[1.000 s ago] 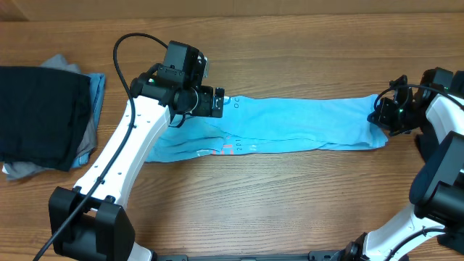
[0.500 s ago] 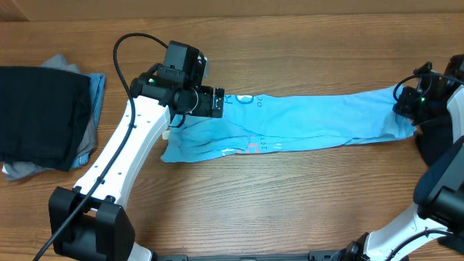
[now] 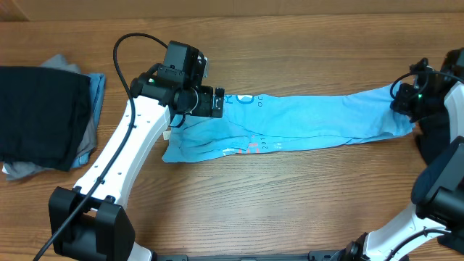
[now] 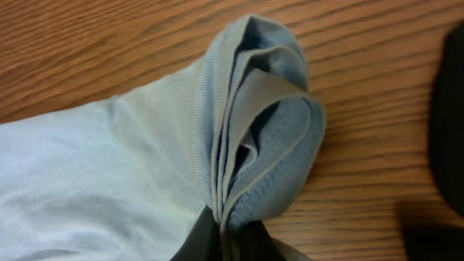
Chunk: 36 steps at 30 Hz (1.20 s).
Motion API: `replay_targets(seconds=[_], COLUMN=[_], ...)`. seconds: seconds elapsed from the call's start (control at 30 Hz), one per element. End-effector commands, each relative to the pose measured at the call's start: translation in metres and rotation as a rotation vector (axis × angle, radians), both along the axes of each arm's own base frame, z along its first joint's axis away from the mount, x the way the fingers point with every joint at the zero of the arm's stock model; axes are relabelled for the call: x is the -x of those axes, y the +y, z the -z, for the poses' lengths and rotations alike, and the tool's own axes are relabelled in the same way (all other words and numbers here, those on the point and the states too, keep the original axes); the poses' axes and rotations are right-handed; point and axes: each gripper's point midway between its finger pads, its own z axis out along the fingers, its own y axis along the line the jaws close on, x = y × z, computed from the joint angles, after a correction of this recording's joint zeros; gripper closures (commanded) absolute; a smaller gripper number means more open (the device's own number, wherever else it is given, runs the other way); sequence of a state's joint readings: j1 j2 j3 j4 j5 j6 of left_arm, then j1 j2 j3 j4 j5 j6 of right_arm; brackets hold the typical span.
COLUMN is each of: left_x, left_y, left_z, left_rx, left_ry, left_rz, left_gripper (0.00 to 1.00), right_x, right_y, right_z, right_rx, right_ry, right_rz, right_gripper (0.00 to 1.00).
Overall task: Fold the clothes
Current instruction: 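Fold the strip's right end leftward over the middle with the right gripper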
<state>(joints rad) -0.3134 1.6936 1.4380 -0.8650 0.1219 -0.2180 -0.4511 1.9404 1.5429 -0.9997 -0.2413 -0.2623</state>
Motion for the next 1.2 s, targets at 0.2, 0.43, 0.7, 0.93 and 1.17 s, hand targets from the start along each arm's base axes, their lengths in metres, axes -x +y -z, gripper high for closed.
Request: replay_targets(seconds=[0.2, 0.43, 0.7, 0.93, 1.17], left_x=[0.0, 0.0, 0.0, 0.0, 0.0], left_y=[0.001, 0.001, 0.001, 0.001, 0.001], left_z=[0.003, 0.003, 0.003, 0.003, 0.003], left_rx=[-0.007, -0.007, -0.006, -0.007, -0.007], left_ry=[0.005, 0.005, 0.005, 0.005, 0.005], left_rz=[-0.012, -0.012, -0.012, -0.012, -0.012], left_gripper=[0.0, 0.0, 0.0, 0.0, 0.0], right_x=[-0.021, -0.025, -0.019, -0.008, 0.004], right_y=[0.052, 0.102, 0.174, 0.228, 0.276], right_z=[-0.045, -0.064, -0.092, -0.088, -0.081], right_rx=[0.047, 0.051, 0.035, 0.002, -0.031], right_ry=[-0.098, -0.135, -0.189, -0.163, -0.13], right_rz=[-0.136, -0.25, -0.371, -0.458, -0.513], right_gripper=[0.96, 0.96, 0.96, 0.96, 0.96])
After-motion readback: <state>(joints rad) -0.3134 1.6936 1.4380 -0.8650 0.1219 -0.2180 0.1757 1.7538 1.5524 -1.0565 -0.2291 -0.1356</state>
